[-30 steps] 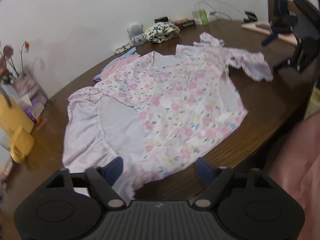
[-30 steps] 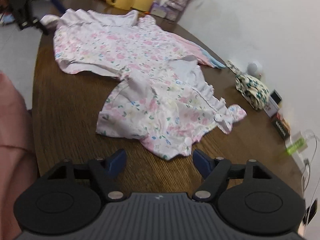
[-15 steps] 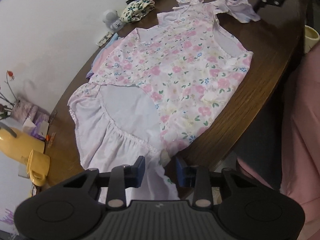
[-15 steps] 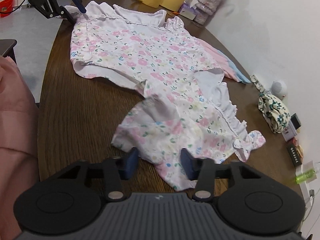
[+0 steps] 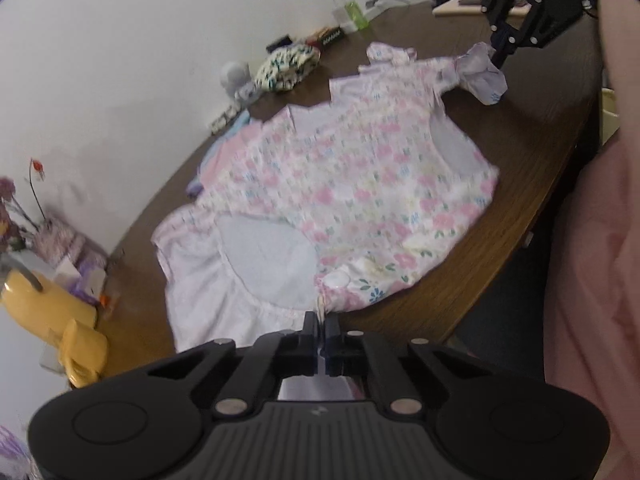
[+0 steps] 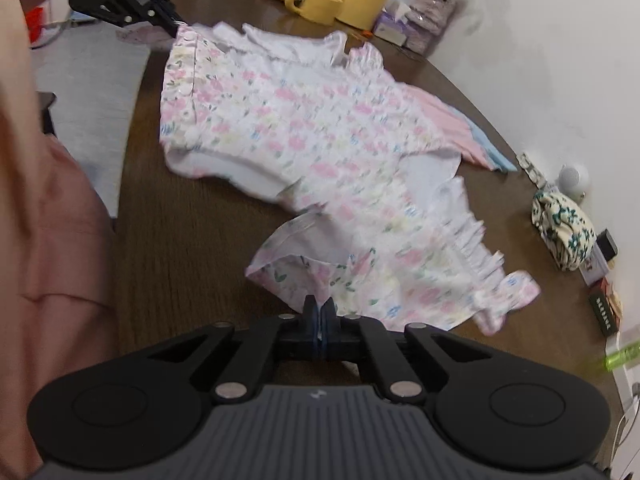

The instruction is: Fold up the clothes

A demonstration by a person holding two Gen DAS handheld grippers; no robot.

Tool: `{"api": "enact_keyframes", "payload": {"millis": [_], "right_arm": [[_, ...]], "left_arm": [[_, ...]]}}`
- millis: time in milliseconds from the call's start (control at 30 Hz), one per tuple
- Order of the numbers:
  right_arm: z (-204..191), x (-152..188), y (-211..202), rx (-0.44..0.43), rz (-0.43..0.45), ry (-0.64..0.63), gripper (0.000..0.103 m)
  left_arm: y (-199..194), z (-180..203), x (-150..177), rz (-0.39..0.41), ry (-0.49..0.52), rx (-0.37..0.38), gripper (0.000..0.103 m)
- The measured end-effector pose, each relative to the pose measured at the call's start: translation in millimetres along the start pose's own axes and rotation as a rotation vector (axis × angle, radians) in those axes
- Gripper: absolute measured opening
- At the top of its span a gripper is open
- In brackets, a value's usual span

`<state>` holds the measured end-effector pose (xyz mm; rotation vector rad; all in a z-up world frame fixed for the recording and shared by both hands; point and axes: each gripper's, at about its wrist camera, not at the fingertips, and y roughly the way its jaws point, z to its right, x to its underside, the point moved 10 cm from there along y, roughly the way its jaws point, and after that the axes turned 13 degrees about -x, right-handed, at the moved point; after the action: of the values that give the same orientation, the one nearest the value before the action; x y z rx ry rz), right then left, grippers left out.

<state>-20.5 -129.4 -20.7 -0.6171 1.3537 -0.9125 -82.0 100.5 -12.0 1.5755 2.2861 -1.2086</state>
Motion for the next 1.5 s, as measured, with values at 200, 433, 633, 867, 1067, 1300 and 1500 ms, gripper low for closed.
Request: {"api": "enact_keyframes", "payload": {"millis": [200,433,633,867,1067,1300,1500], "right_arm": [[98.4,-19.0,-2.5,-0.084,-0.038,0.099,0.001],[124.5,-3.8,32.6,-0.151,-0.036,0.214,0.001],[146.5,8.5,61.7,-0.206,-0.034,0.312,0.001],[149.3,12.8,54.7,-0.179,-0.005,0.366,0.011],[151.9,16.7,48.7,-0.156,0.019,0.412,0.020],[146.5,30.5,48.1,-0.117,-0.004,0.454,0.005],[133.2,42.3,32.0,-0.114,0.030,0.533,0.001]], "left_arm": [[74.0,-64.5,-32.0,-0.027,0.125,-0.013,0.004],[205.4,-93.3,-30.0,-0.186,0.064,0.047,0.009],[199.0,-82.2,-19.7,-0.159,0.041,0.077,0.014],[156.8,-93.9,-46.1,-0.003,-0.131,-0.011,0.046],[126.9,-59.6,-74.3,0.085,-0.277,0.068,0.046],[135.3,-4.9,-69.7,0.031,-0.314,0.171,0.023],[148.0,-3.8,-51.7,0.000,-0.411,0.171,0.024]]}}
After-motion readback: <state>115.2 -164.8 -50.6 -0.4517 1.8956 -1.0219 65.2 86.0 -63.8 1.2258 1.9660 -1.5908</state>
